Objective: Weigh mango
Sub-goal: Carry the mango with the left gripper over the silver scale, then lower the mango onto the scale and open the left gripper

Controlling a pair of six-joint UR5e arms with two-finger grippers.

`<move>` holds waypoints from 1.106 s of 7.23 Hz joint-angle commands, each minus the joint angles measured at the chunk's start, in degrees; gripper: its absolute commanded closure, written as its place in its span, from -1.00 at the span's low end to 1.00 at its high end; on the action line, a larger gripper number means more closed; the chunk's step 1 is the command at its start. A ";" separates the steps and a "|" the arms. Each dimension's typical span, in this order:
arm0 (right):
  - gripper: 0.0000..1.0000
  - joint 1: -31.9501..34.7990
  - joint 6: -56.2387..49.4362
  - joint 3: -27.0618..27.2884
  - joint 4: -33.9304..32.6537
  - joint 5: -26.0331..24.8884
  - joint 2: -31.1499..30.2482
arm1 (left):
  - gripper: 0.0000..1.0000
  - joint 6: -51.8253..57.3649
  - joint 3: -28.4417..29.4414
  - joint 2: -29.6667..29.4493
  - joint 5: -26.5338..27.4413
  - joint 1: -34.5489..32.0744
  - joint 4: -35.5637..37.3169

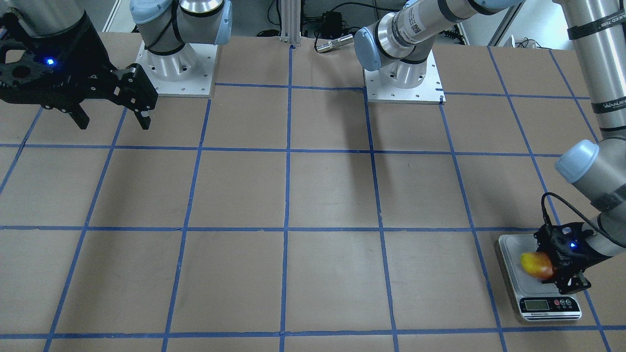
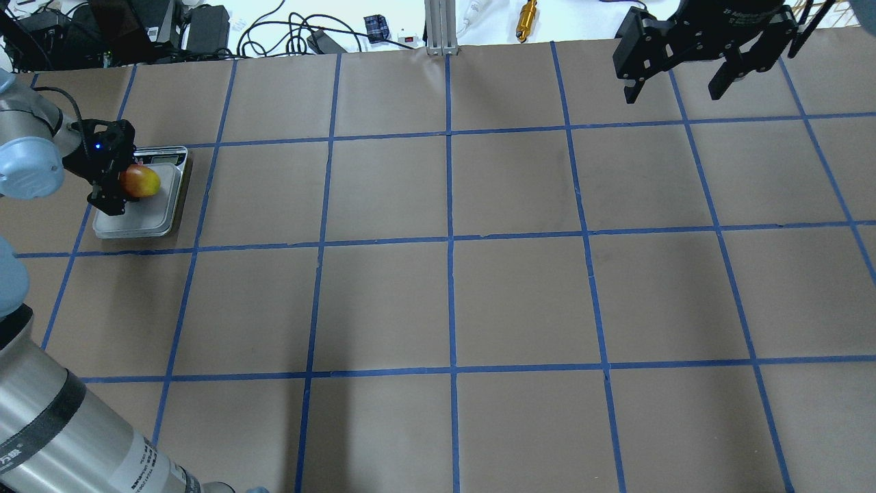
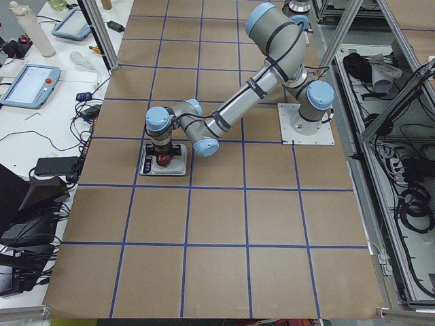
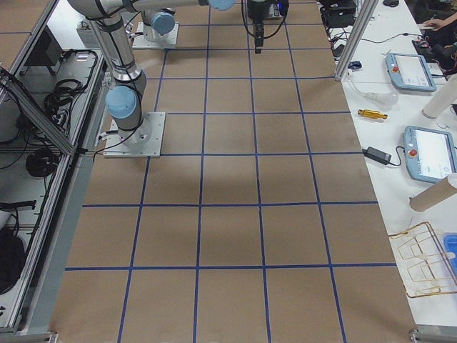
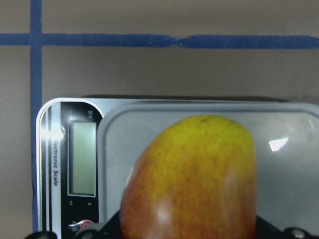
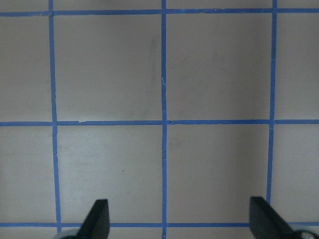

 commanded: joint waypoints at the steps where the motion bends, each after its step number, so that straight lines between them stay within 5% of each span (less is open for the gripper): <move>1: -1.00 0.00 0.00 0.00 0.00 0.00 0.00 | -1.00 0.19 0.11 0.07 0.16 0.04 -0.01; 4: -1.00 0.00 0.00 0.00 0.00 0.00 0.00 | -1.00 0.54 -0.06 5.23 2.95 0.22 -1.85; 8: -1.00 0.00 0.00 0.00 0.00 0.00 0.00 | -1.00 -5.92 -0.07 20.77 3.32 -0.57 -20.62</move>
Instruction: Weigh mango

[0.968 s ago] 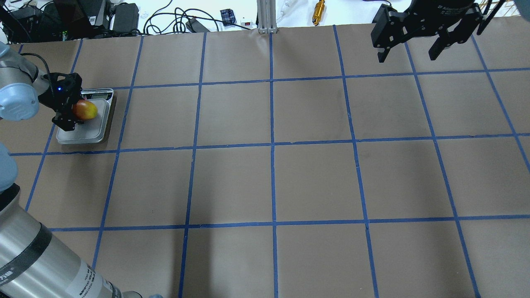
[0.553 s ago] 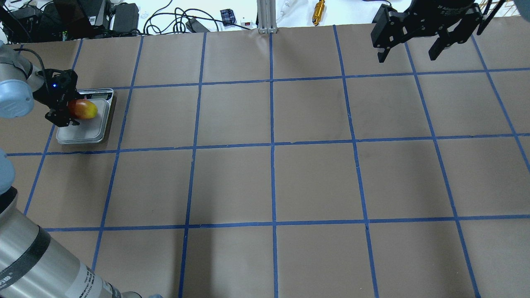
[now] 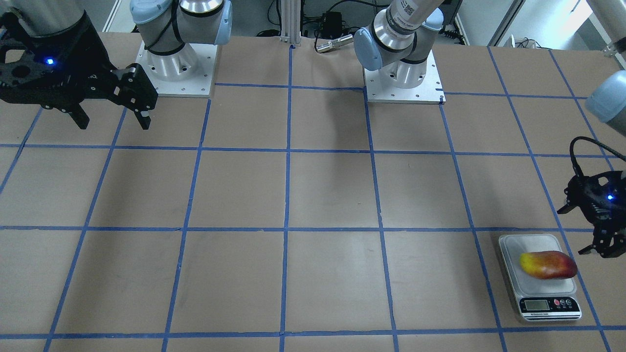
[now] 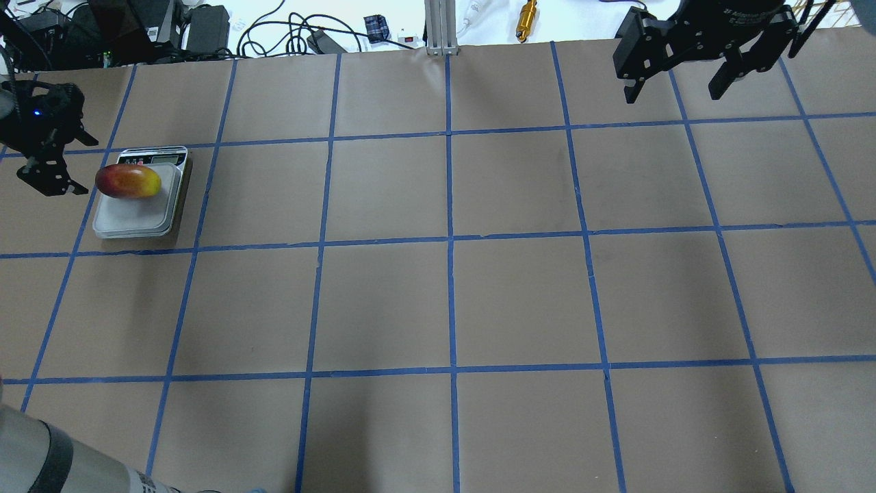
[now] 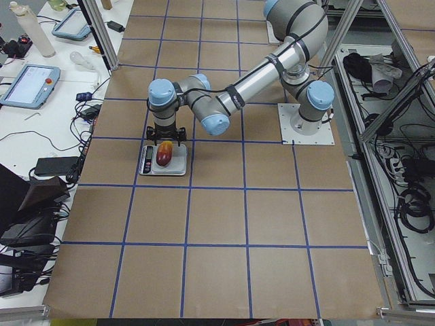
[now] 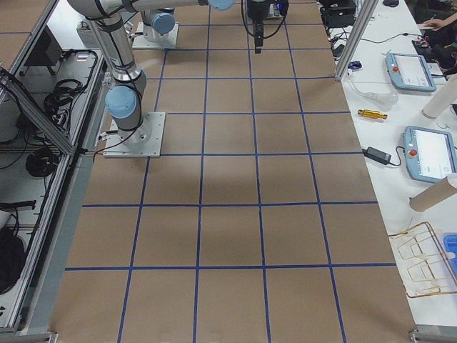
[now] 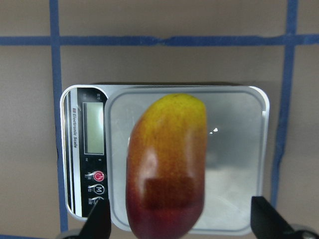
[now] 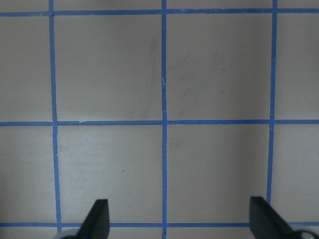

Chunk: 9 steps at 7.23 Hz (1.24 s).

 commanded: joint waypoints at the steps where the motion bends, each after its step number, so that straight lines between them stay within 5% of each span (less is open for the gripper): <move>1: -1.00 0.00 0.00 0.00 0.00 0.07 -0.04 | -1.00 -8.39 0.16 9.58 -0.02 -0.64 -11.91; 3: -1.00 0.00 0.00 0.00 0.00 0.07 -0.04 | -1.00 -16.75 -0.45 17.32 -0.63 -0.81 -20.46; 5: -1.00 0.00 0.00 0.00 0.00 0.07 -0.04 | -1.00 -31.28 -2.38 21.99 -0.02 -2.56 -21.55; 9: -1.00 0.00 0.00 0.00 0.00 0.07 -0.04 | -1.00 -69.49 -1.94 22.90 2.71 -14.31 -21.28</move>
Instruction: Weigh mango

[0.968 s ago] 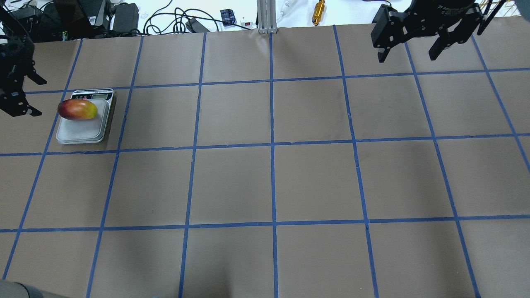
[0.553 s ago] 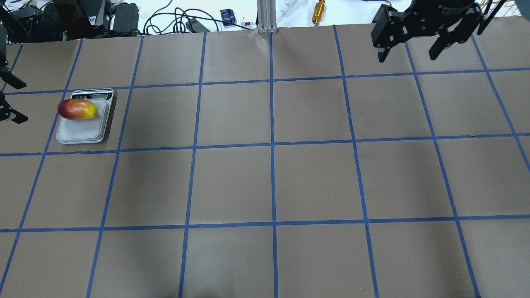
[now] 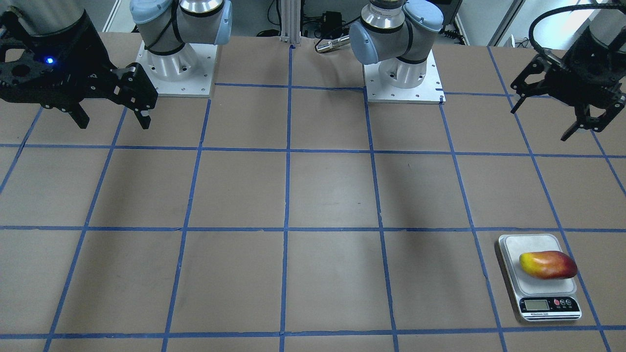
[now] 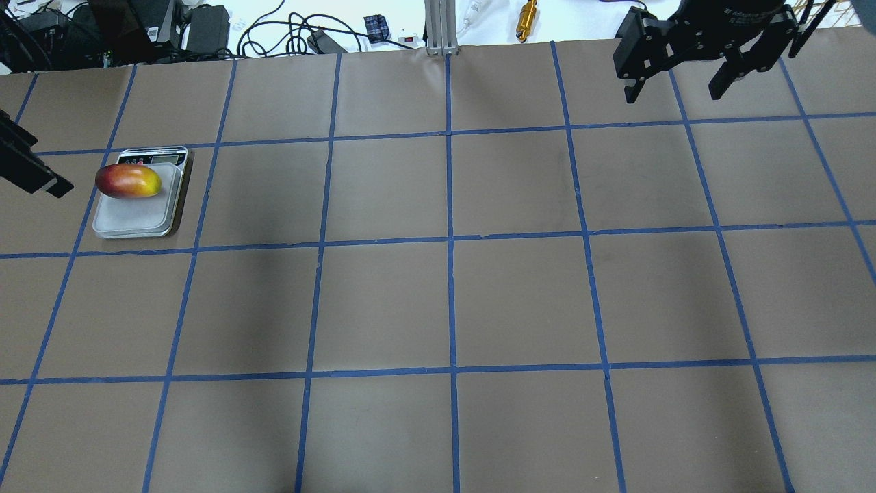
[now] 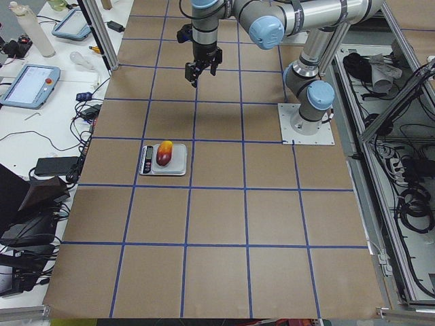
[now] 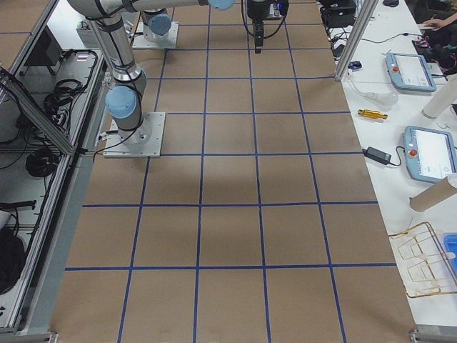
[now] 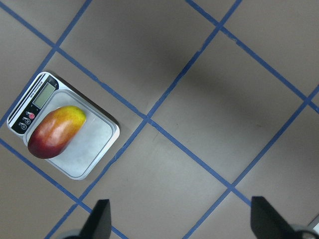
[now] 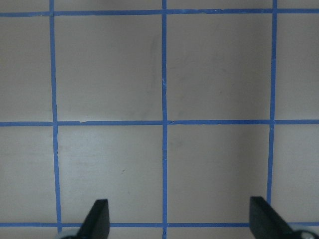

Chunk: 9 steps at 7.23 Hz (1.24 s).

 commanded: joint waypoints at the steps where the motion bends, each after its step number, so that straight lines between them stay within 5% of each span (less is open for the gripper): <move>1: -1.00 0.00 0.00 0.00 0.00 -0.08 0.00 | -1.00 -16.88 1.03 -0.87 1.42 -8.41 0.51; 6: -1.00 0.00 0.00 0.00 0.00 0.01 0.09 | -1.00 -55.89 1.21 -2.10 0.90 -21.70 0.69; 9: -1.00 0.00 0.00 0.00 0.00 0.01 0.00 | -1.00 -62.19 1.30 -2.80 0.81 -23.04 0.69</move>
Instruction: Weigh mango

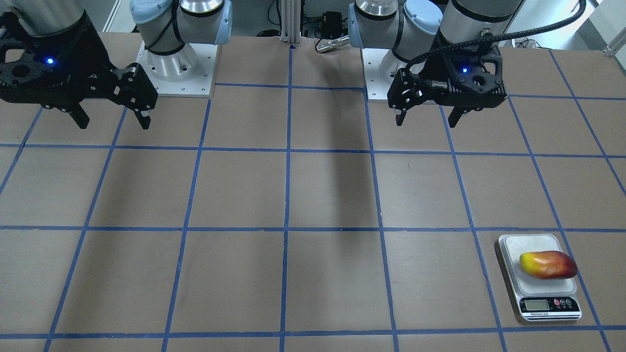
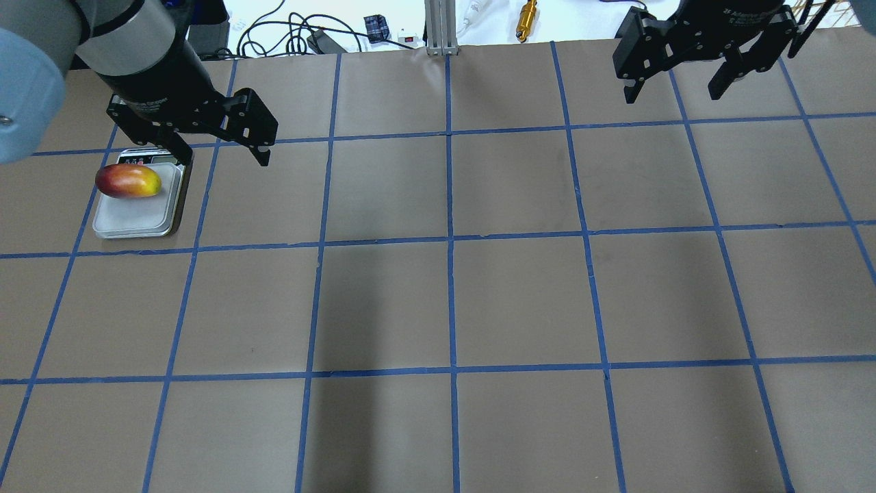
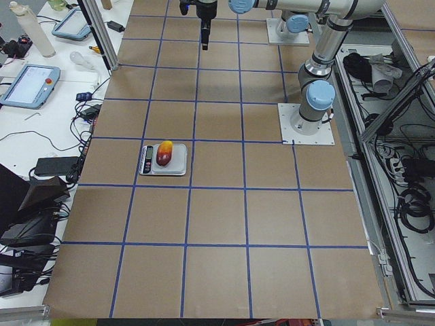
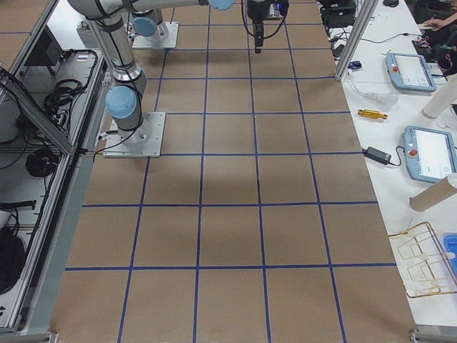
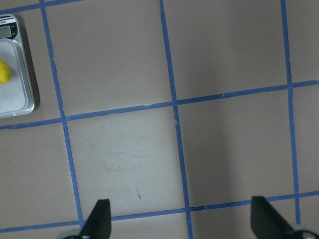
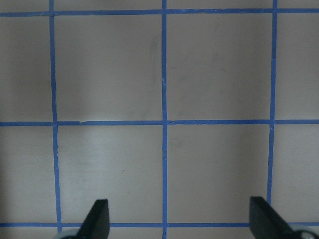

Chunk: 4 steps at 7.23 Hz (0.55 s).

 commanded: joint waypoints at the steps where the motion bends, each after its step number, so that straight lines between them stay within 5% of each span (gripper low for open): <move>1: -1.00 0.03 0.00 0.00 0.00 -0.09 -0.04 | -1.00 -1.26 0.15 -0.99 -0.20 -0.45 0.88; 4: -1.00 0.03 0.00 0.00 0.00 -0.09 -0.04 | -1.00 0.40 0.59 -1.52 -0.91 -0.54 1.95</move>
